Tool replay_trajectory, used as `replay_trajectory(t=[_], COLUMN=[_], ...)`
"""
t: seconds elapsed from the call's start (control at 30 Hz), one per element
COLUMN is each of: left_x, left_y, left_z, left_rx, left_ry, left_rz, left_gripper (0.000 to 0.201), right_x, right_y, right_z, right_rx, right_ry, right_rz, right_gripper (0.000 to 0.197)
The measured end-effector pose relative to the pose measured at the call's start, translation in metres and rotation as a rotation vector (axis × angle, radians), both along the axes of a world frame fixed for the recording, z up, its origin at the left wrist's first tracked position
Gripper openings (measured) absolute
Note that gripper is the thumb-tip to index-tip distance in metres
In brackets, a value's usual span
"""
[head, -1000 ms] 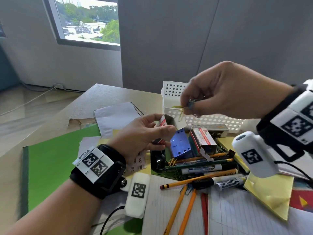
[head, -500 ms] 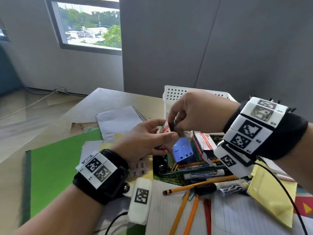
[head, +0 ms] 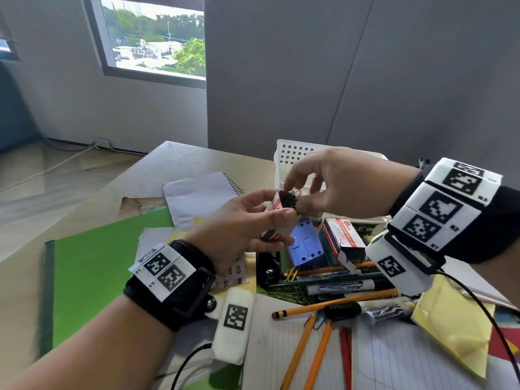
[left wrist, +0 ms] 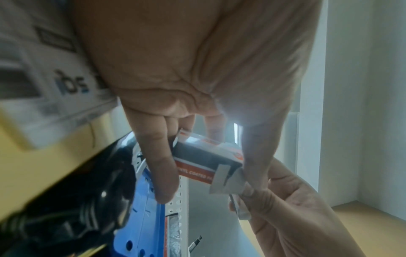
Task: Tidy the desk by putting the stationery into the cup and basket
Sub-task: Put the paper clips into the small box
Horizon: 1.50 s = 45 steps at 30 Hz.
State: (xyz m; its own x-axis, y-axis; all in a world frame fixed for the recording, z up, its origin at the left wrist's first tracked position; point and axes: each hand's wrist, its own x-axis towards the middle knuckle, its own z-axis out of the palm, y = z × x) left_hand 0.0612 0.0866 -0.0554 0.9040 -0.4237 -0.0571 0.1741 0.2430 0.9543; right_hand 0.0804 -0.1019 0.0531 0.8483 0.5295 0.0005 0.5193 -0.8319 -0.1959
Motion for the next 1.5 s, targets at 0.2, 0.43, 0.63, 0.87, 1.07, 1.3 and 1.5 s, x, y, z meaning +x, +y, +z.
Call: replay_trajectory(t=[0.2, 0.43, 0.63, 0.87, 1.07, 1.3, 1.5], left_x=[-0.002, 0.005, 0.006, 0.005, 0.006, 0.009, 0.009], left_y=[-0.001, 0.002, 0.0, -0.001, -0.001, 0.002, 0.0], left_z=[0.0, -0.003, -0.003, -0.001, -0.002, -0.005, -0.005], left_rx=[-0.037, -0.154, -0.109, -0.102, -0.165, -0.233, -0.194], left_ry=[-0.022, 0.002, 0.005, 0.007, 0.009, 0.034, 0.038], left_rz=[-0.026, 0.239, 0.236, 0.22, 0.257, 0.344, 0.315], left_gripper=[0.047, 0.045, 0.055, 0.058, 0.059, 0.05, 0.058], right_x=[-0.001, -0.036, -0.048, -0.051, -0.056, -0.03, 0.062], right_y=[0.002, -0.006, -0.01, -0.016, -0.022, -0.039, -0.07], right_z=[-0.005, -0.018, -0.053, -0.057, -0.042, 0.013, 0.003], right_rx=[0.135, 0.092, -0.559, -0.648, -0.362, 0.034, -0.108], right_ry=[-0.128, -0.35, 0.012, -0.047, 0.044, 0.018, -0.17], right_rz=[0.008, 0.007, 0.063, 0.082, 0.051, -0.072, -0.297], right_gripper=[0.019, 0.018, 0.02, 0.021, 0.004, 0.005, 0.009])
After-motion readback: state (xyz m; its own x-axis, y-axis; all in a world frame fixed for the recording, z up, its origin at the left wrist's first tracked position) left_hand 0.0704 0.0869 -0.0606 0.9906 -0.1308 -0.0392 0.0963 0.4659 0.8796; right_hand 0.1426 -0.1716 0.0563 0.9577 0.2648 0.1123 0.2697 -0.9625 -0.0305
